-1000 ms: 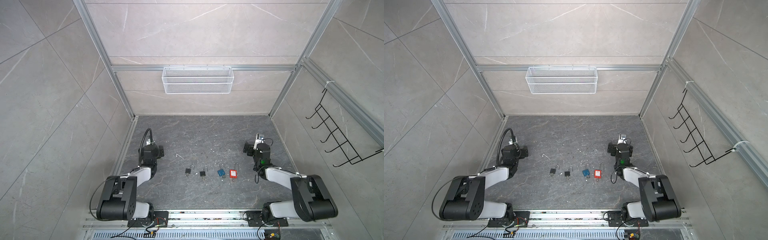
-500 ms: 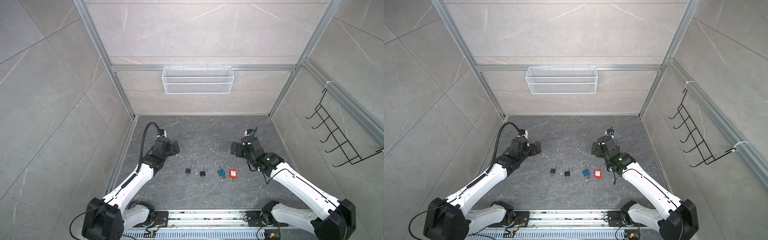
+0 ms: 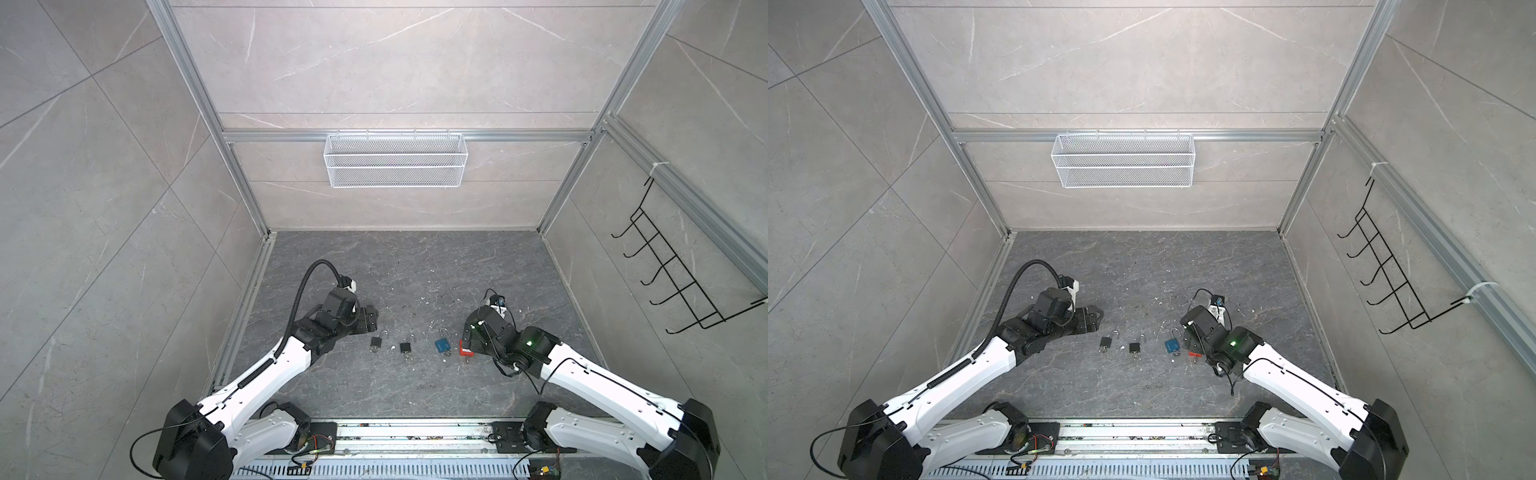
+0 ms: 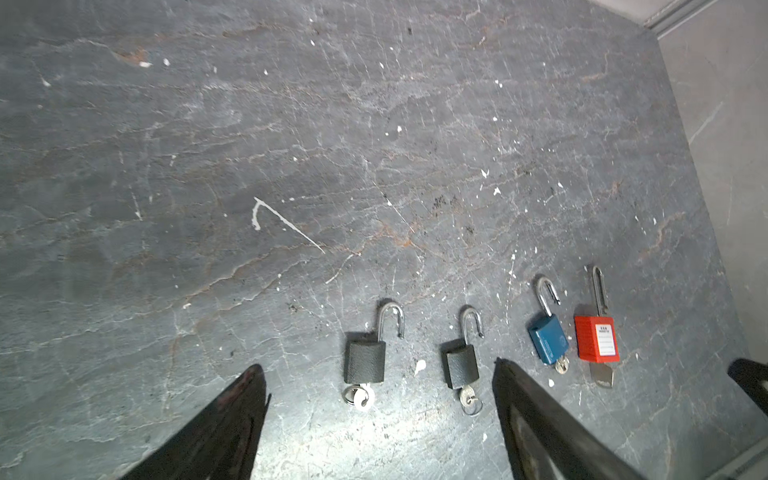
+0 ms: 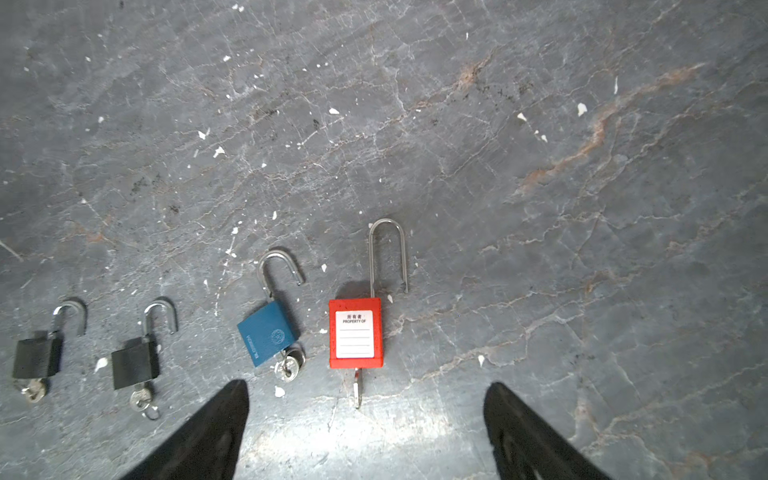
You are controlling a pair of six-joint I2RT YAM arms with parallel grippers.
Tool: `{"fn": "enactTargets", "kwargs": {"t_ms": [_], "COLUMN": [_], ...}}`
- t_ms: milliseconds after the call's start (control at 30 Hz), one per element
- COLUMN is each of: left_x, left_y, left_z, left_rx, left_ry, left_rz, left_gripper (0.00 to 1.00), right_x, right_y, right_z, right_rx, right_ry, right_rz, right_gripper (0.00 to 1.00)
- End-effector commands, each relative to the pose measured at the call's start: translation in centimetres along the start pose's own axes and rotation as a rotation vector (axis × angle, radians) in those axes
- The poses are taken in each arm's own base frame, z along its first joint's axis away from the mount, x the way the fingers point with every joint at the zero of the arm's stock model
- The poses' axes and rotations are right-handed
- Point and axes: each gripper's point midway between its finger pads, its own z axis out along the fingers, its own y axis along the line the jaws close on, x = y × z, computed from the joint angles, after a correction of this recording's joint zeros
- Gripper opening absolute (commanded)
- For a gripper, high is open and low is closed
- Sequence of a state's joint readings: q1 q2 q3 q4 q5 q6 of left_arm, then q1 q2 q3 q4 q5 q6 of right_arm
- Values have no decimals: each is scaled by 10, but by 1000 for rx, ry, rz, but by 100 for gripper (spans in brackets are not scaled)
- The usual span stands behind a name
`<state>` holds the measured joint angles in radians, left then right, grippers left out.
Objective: Lock with the key
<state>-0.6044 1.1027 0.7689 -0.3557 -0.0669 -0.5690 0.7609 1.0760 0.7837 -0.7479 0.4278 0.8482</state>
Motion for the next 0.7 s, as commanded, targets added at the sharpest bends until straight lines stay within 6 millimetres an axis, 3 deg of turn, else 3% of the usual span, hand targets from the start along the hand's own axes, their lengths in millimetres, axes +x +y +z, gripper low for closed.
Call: {"fn": "enactTargets", "kwargs": {"t_ms": [0, 200, 267, 667], "left_x": [-14, -12, -11, -11], "left_y": [-20, -27, -28, -36], "left_z": [-7, -4, -3, 7], "left_rx": [70, 86, 89, 115], "left_ry": [-36, -34, -32, -9], "left_rz": [7, 21, 24, 45], "left_gripper": [87, 87, 87, 86], "right_x": [4, 21, 26, 45], "right_y": [0, 12, 15, 13], "right_z": [8, 21, 25, 61], "right_rx": [26, -24, -29, 49], "right_ry": [-4, 57, 85, 119], "right_rz": [13, 18, 9, -27], "right_gripper": [88, 86, 79, 65]}}
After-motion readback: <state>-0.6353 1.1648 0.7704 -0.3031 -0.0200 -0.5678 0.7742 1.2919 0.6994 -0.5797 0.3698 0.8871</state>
